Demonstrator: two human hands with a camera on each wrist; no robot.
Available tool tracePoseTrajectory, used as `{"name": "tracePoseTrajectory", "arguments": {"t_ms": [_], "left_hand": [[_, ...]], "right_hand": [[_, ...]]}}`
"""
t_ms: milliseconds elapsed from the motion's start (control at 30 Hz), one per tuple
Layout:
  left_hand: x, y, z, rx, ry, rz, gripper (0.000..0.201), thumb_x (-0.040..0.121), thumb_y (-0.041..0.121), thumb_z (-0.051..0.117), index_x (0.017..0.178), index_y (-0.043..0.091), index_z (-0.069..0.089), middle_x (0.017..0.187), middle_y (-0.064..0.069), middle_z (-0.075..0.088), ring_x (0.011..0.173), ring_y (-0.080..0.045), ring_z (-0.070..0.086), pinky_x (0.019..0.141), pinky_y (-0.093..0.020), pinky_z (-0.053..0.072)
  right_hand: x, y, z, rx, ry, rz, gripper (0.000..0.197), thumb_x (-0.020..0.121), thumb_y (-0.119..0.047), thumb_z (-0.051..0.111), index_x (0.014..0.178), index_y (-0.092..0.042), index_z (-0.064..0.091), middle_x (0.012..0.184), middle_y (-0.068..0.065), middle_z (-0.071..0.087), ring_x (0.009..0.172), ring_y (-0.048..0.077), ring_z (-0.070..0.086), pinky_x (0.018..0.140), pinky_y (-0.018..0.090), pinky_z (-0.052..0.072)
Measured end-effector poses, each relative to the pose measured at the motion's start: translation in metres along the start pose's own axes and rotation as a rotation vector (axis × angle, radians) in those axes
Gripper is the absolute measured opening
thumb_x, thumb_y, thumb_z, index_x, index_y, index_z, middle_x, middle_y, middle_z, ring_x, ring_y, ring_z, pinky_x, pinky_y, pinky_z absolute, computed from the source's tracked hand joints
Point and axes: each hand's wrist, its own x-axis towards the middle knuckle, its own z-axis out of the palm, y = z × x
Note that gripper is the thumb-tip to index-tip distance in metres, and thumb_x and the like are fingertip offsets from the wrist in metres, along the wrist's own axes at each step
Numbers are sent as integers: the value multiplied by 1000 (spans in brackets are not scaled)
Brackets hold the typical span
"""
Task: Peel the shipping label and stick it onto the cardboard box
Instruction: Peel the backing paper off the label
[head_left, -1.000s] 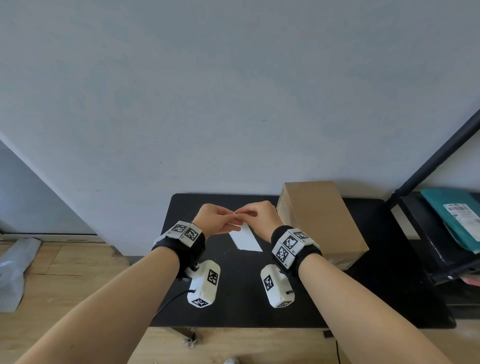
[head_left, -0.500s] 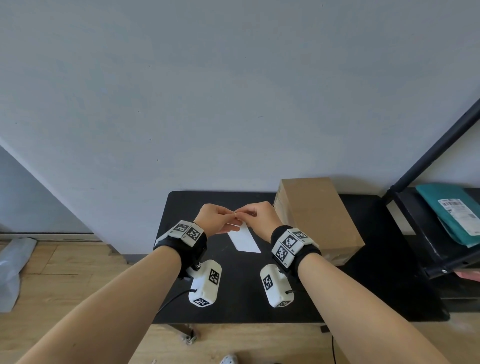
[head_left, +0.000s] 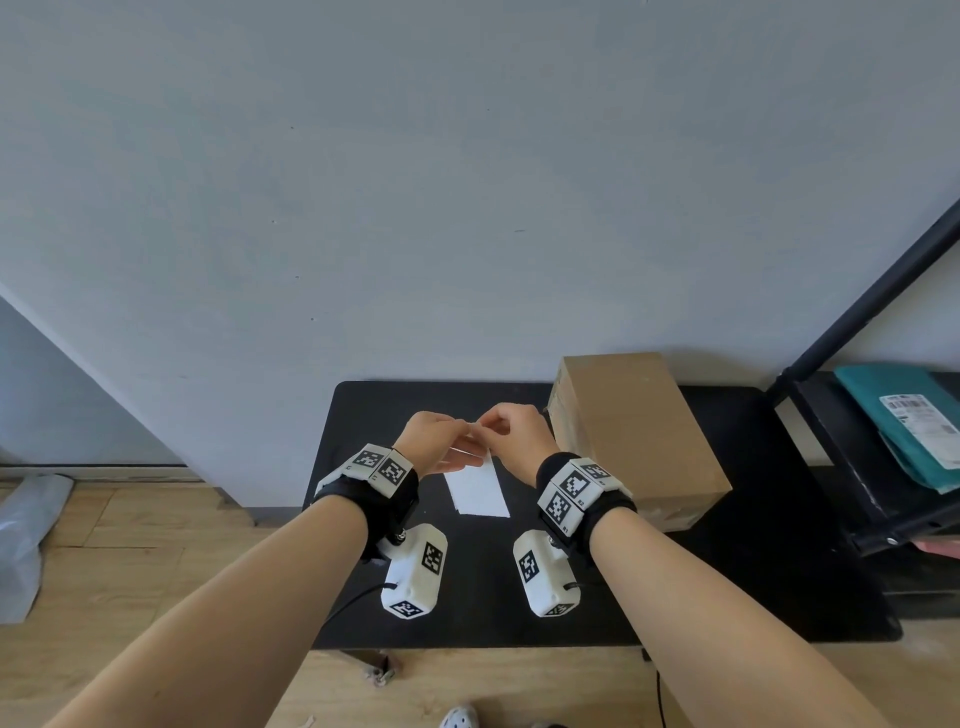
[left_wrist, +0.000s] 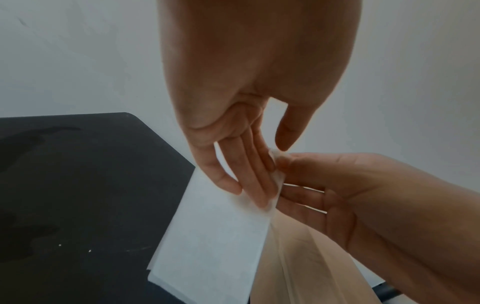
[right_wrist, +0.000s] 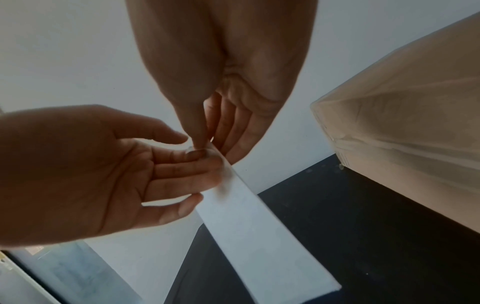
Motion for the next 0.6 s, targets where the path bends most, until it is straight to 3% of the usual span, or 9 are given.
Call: {"name": "tracePoseTrajectory", "arguments": {"t_ms": [133,300,400,467,600], "left_hand": [[2,-1,-1,3,-5,26,26,94,21,56,103,-1,66,103,-17,74,92,-25,72,92,-36,53],[4,1,-1,41,51,28,25,93,13,53,103,-5,66,101,-16,74,90,-24,71,92,-37,53],[4,0,-4,51,53,27,14,91,10,54,89,1,65,89,-11,73,81,-21,71,91,-36,54],[4,-1,-7,52,61,27,12,89,9,57,79,6,62,83,-8,72,74,-16,69,87,-34,54],[2,-8,-10,10,54,9,11,88,8,56,79,7,61,83,-8,73,81,-19,72,86,-31,55]], "right_hand": [[3,1,-1,21,8,13,19,87,-23,64,97,-7,67,95,13,71,89,24,68,86,39,57],[3,3,-2,47,58,47,15,90,-15,60,98,-5,66,98,15,70,91,26,68,86,43,57],[5,7,-3,74,93,66,6,89,-12,59,87,-15,63,95,14,70,89,27,69,85,46,57],[7,10,-5,82,121,81,17,88,-11,60,75,-23,57,91,12,71,86,27,70,82,47,58],[7,16,-9,43,146,91,20,83,-10,61,73,-26,56,86,5,70,85,24,69,84,43,57]]}}
